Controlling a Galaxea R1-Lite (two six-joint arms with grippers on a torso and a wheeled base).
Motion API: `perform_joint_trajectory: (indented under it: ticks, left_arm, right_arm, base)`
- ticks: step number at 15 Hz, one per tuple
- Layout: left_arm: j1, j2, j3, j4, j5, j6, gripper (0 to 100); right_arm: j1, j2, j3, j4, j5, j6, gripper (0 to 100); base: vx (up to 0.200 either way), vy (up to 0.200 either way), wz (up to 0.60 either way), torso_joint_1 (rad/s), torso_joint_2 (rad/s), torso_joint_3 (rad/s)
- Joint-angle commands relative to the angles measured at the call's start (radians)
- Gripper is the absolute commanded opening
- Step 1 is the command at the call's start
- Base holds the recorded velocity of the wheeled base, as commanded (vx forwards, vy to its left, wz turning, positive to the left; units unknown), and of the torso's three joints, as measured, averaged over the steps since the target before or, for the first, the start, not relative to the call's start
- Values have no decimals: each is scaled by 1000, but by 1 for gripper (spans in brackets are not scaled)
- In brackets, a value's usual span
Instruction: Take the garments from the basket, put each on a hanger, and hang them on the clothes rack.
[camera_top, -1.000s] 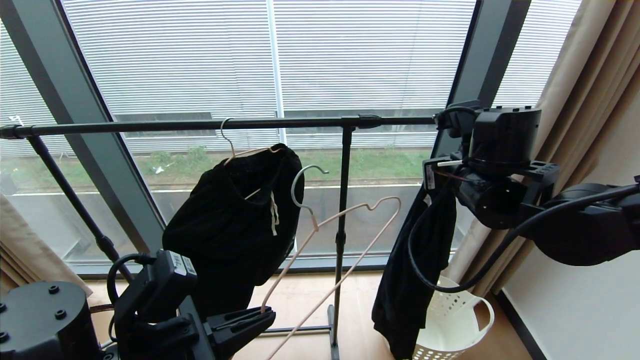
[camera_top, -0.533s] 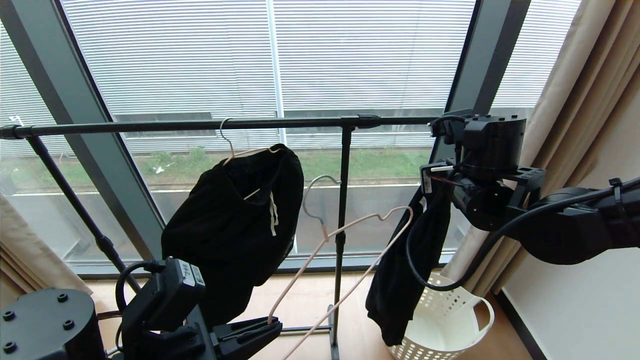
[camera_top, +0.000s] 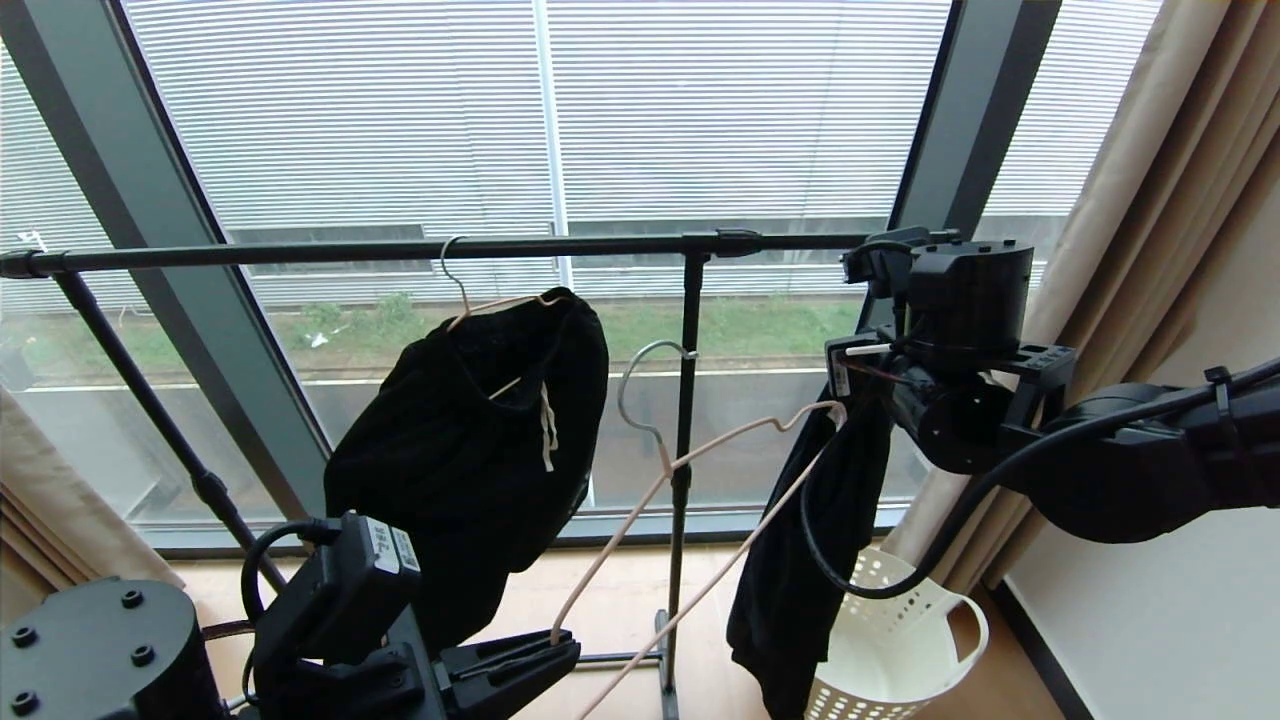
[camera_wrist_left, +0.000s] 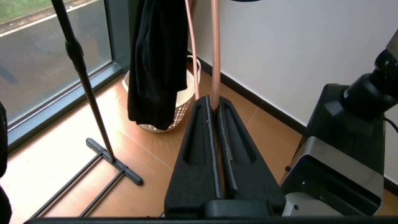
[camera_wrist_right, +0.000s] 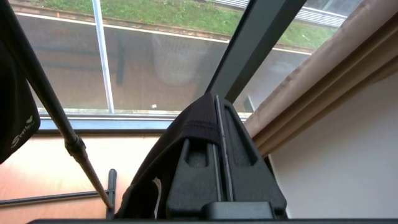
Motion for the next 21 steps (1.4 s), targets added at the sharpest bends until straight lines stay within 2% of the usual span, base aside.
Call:
perform_joint_trajectory:
  ticks: [1,7,16,21]
  left_arm:
    - [0,21,-4,-6,0,-1,0]
    - [1,64,2,-84,0,-3,0]
    - [7,78,-1,-89,2,-3,0]
    - [53,81,-6,-100,2,-3,0]
  right_arm:
    - [7,-1,3,0,-1,1,0]
    - [37,-4,17,-2,-1,1,0]
    - [96,-24,58,-52,-13,-7,0]
    - [106,-62,83,-57,-13,-27,0]
  base:
    - [0,0,0,0,0,0]
    - [0,0,0,0,0,0]
    - [0,0,0,0,0,0]
    - [0,0,0,0,0,0]
